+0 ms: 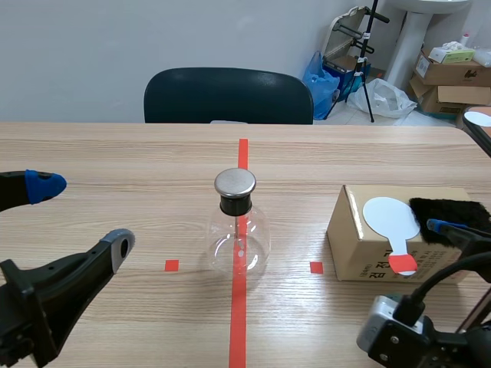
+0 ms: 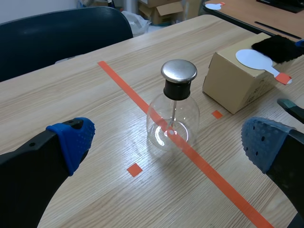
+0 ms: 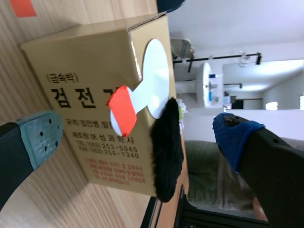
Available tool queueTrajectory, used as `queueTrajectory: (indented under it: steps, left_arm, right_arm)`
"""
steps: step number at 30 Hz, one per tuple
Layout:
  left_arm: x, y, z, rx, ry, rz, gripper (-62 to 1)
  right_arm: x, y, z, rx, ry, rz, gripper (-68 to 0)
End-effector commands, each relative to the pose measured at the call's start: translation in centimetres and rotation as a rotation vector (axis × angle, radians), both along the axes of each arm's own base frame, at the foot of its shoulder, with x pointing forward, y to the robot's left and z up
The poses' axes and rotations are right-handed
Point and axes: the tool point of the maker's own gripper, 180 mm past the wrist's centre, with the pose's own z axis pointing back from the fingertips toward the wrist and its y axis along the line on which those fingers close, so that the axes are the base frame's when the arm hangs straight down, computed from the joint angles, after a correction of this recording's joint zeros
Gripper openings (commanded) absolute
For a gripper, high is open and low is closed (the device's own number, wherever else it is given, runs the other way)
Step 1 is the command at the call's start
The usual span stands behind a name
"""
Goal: Do the electroscope experiment
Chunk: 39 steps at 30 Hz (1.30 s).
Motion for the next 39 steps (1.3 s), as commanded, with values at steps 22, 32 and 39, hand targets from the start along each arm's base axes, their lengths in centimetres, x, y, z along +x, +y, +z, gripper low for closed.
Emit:
queueTrajectory:
  steps: [22, 32, 39]
  left_arm:
    - [0.2, -0.3, 1.0, -0.024, -0.028, -0.002, 1.4]
    - [0.2, -0.3, 1.0, -0.024, -0.029, -0.002, 1.4]
    - [0.2, -0.3, 1.0, -0.024, -0.029, -0.002, 1.4]
  right_arm:
    - [1.3, 0.8, -0.3, -0.105, -0.076, 0.011, 0.4]
    - [1.3, 0.6, -0.3, -0.133, -0.082, 0.005, 0.4]
    - [1.3, 0.7, -0.2, -0.145, -0.086, 0.014, 0.4]
